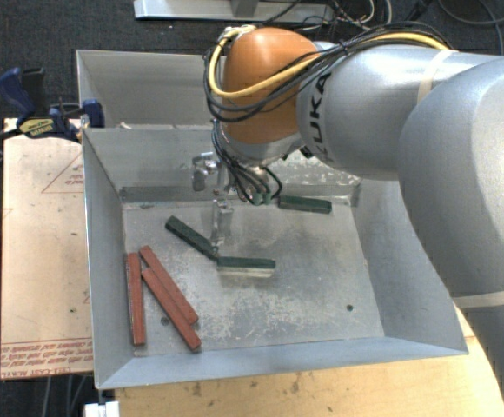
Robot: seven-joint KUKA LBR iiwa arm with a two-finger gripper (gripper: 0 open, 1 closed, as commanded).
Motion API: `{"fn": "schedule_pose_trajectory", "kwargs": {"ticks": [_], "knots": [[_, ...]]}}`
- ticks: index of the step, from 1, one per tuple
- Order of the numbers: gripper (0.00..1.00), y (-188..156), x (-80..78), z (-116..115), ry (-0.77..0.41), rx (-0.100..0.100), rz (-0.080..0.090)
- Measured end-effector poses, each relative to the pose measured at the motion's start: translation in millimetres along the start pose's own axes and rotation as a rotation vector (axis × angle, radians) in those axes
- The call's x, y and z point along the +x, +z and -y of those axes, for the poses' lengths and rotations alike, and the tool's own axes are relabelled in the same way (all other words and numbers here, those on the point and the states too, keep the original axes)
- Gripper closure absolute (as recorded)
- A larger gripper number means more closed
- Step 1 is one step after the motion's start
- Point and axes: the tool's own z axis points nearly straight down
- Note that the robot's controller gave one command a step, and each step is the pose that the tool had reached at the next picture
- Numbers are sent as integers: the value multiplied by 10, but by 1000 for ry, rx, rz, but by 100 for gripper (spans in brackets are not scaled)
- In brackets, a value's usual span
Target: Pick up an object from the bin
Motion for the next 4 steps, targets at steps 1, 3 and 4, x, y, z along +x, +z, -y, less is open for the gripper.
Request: {"fn": "schedule_pose_trajectory", "kwargs": {"ticks": [1, 3, 4], "knots": [[0, 512, 270, 137, -191, -4, 6], [100, 777, 332, 397, 62, -3, 2], [0, 781, 335, 401, 63, -3, 2]]}}
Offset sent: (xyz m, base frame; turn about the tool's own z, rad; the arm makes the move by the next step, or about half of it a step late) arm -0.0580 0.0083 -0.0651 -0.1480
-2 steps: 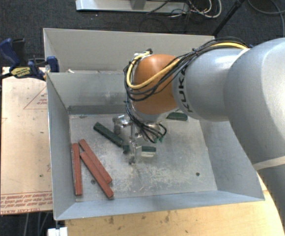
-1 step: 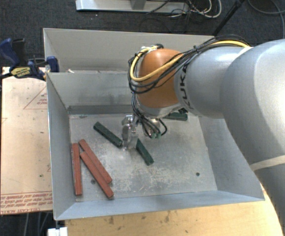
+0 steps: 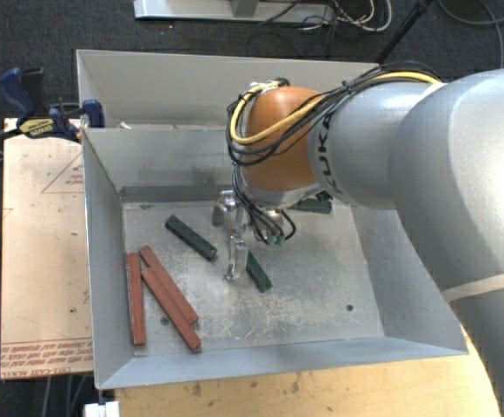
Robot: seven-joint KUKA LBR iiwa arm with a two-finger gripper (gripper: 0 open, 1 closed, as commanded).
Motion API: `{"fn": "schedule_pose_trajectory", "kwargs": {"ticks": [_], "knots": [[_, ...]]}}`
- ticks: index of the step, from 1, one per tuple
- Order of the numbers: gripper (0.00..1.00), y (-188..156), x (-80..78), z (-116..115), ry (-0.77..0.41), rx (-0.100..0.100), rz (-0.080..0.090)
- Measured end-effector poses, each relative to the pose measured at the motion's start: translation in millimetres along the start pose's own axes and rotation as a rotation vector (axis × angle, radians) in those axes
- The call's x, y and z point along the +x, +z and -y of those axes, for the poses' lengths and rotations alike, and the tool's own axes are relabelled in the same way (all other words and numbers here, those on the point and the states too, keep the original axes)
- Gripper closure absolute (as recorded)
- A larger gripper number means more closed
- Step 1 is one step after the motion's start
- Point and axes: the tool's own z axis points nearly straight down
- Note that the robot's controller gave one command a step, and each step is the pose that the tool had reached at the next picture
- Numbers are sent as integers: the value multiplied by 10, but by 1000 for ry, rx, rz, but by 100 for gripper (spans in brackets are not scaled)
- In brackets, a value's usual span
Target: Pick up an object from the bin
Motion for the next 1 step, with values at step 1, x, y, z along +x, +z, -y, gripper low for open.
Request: {"fn": "schedule_pose_trajectory", "kwargs": {"ticks": [1], "knots": [[0, 0, 0, 0, 0, 0, 0]]}}
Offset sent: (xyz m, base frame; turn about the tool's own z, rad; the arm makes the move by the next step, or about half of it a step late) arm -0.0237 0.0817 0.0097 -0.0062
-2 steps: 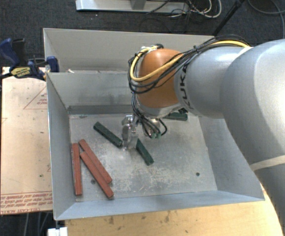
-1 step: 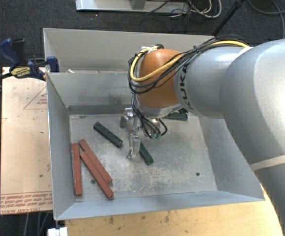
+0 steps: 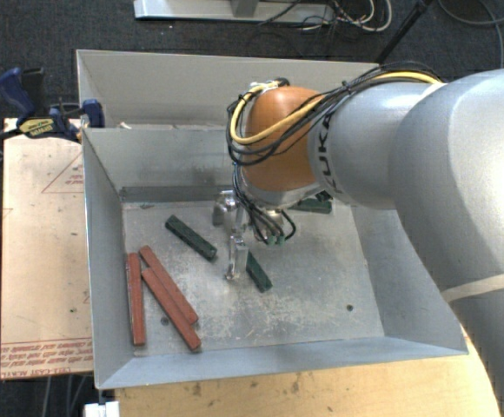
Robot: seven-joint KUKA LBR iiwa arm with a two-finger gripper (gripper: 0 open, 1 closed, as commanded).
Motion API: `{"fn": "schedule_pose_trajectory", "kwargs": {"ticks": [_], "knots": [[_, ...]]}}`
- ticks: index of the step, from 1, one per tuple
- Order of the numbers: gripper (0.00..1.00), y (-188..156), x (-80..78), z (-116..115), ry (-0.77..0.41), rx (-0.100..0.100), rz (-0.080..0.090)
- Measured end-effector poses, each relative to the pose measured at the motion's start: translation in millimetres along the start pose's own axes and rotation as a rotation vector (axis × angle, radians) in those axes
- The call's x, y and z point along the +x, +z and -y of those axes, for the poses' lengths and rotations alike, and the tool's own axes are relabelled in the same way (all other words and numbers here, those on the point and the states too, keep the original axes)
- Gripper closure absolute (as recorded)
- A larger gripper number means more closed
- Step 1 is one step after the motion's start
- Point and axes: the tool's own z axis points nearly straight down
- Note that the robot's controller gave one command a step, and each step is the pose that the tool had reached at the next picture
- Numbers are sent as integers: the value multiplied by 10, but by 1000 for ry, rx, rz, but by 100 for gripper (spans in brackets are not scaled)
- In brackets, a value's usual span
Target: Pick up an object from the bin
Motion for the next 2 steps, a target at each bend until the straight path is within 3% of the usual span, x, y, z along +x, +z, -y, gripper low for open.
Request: {"fn": "schedule_pose_trajectory", "kwargs": {"ticks": [1, 2], "knots": [[0, -55, 107, -482, -1, 2, -2], [100, -2, -252, -420, -36, 1, 1]]}}
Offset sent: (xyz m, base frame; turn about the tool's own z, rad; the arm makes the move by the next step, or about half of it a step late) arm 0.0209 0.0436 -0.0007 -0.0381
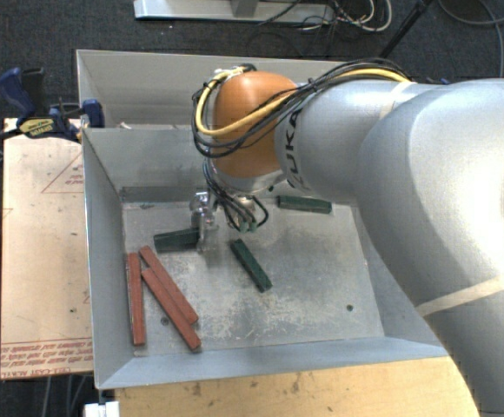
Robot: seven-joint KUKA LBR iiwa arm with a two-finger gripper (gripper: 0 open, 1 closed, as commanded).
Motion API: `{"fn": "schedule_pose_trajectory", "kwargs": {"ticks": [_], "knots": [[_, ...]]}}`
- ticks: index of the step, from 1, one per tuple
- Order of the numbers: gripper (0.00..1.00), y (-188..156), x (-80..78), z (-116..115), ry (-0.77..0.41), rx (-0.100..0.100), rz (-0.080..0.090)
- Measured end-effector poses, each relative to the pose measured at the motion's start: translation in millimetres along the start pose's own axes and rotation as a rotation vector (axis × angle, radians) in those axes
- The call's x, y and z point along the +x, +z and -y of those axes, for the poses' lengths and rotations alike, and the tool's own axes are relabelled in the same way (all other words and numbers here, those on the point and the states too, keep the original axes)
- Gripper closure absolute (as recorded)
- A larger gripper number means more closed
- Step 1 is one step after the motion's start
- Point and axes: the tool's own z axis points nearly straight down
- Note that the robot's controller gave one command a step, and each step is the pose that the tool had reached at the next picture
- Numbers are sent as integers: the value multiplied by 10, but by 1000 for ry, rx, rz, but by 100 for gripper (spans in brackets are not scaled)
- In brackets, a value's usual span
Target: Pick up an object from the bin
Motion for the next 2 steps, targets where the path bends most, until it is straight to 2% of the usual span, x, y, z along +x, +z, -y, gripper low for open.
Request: {"fn": "schedule_pose_trajectory", "kwargs": {"ticks": [1, 2], "knots": [[100, 0, 0, 0, 0, 0, 0], [100, -1295, 124, 23, 54, 0, -1]]}}
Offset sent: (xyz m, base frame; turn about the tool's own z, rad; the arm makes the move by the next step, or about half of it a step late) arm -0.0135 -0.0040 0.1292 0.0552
